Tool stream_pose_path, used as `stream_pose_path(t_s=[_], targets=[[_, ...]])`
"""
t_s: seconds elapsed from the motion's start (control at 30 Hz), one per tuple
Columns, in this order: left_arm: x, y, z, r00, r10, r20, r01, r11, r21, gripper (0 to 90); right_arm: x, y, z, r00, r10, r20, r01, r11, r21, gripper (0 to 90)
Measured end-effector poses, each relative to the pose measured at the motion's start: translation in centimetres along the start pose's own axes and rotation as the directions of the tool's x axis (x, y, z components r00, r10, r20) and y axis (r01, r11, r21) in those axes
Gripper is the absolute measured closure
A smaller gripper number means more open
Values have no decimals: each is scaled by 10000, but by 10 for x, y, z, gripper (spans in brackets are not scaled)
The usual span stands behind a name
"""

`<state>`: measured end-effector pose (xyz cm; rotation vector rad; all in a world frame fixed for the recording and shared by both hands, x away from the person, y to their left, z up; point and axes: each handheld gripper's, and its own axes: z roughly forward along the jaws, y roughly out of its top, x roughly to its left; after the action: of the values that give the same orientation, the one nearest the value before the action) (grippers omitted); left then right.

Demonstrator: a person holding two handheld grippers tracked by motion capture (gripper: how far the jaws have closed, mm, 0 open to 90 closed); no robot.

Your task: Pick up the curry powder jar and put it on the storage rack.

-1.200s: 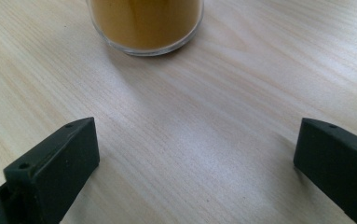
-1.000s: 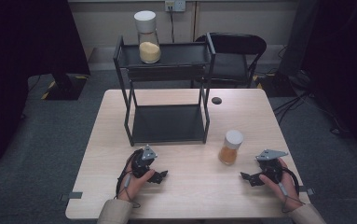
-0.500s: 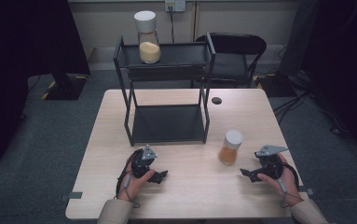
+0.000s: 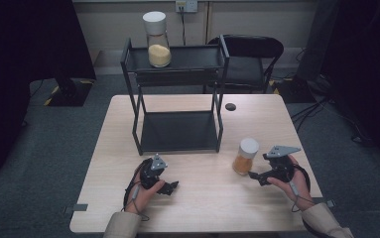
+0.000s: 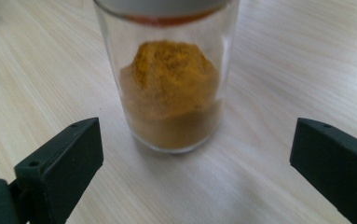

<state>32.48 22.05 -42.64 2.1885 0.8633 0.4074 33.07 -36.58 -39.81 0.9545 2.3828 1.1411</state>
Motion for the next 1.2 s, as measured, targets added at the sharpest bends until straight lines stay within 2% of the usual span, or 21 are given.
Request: stream_pose_path(t_s=[0.53,0.73,1.03,1.1,1.2], targets=[[0,0,0,10000,8,1,-8,10000,2,0,-3,22,13,9996,211,-201,-221,9985,-492,33],[0,0,0,10000,9,1,-9,10000,3,0,-7,21,20,9981,480,-386,-515,9941,-951,116],[0,0,0,10000,-1,3,1,10000,1,0,-12,23,27,9962,137,-855,-245,9918,-1258,281],[0,0,0,10000,-1,5,1,10000,-1,0,-10,23,28,9964,-44,-843,-73,9906,-1369,334],[0,0,0,10000,0,5,0,10000,2,0,-5,26,27,9978,-112,-655,25,9913,-1313,340]])
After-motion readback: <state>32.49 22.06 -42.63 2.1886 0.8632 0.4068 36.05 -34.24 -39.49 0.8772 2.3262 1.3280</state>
